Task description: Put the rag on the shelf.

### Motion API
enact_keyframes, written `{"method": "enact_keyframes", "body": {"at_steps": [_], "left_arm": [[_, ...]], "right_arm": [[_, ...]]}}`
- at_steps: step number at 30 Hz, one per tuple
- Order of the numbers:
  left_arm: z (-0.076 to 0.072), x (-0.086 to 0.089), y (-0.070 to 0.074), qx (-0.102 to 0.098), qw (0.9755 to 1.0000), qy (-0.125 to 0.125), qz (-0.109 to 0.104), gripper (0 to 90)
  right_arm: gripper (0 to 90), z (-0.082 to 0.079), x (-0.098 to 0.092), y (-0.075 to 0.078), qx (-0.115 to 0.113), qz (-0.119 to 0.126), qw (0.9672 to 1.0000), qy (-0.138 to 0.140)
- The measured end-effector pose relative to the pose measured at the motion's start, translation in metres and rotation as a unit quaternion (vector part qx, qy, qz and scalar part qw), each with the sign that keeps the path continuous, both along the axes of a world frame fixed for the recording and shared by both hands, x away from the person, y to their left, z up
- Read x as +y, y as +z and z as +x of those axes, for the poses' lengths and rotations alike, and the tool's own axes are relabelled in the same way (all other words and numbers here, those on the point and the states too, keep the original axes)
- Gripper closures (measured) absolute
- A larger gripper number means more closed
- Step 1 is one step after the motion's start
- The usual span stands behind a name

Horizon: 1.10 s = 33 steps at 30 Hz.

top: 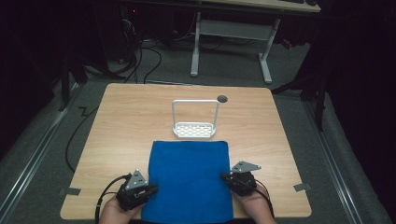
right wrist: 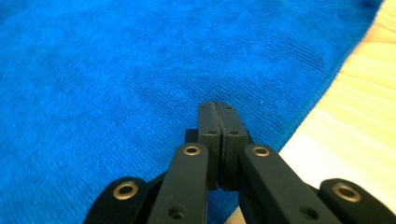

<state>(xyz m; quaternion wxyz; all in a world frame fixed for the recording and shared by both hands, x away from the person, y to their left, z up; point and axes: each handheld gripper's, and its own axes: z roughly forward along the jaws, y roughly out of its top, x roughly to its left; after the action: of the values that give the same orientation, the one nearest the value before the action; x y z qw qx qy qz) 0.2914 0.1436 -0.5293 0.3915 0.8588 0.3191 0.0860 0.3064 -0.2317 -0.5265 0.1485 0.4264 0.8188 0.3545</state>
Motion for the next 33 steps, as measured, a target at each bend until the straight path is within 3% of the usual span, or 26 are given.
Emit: {"method": "enact_keyframes", "body": {"at_steps": [7, 19, 21, 24, 25, 26, 30, 33], "left_arm": [[0.002, -0.005, -0.001, 0.0, 1.0, -0.004, -0.008, 81.6], [0.004, 0.0, -0.002, -0.002, 0.9999, 0.004, -0.012, 81.2], [0.004, 0.0, -0.002, 0.0, 0.9999, 0.002, -0.014, 77.2], [0.004, 0.004, -0.001, -0.001, 0.9996, 0.007, -0.027, 73.0], [0.005, 0.008, 0.0, -0.001, 0.9991, 0.015, -0.039, 73.0], [0.008, 0.016, 0.002, 0.001, 0.9972, 0.032, -0.068, 70.1], [0.02, 0.027, 0.004, -0.002, 0.9946, 0.061, -0.084, 63.9], [0.033, 0.033, 0.007, -0.008, 0.9923, 0.086, -0.089, 62.4]], "right_arm": [[90.0, 0.002, -0.01, 0.0, 0.002, 0.004, 0.9998, -0.018], [90.0, 0.001, -0.007, 0.0, -0.005, -0.007, 0.9998, -0.021], [88.0, 0.001, -0.007, 0.001, -0.003, -0.004, 0.9997, -0.023], [84.8, 0.0, -0.011, 0.007, -0.019, 0.015, 0.9992, -0.031], [83.0, 0.0, -0.013, 0.009, -0.024, 0.024, 0.9987, -0.038], [77.6, 0.002, -0.017, 0.012, -0.033, 0.037, 0.9973, -0.053], [69.8, 0.006, -0.025, 0.008, -0.036, 0.051, 0.9952, -0.075], [69.7, 0.007, -0.028, 0.007, -0.034, 0.055, 0.9948, -0.079]]}}
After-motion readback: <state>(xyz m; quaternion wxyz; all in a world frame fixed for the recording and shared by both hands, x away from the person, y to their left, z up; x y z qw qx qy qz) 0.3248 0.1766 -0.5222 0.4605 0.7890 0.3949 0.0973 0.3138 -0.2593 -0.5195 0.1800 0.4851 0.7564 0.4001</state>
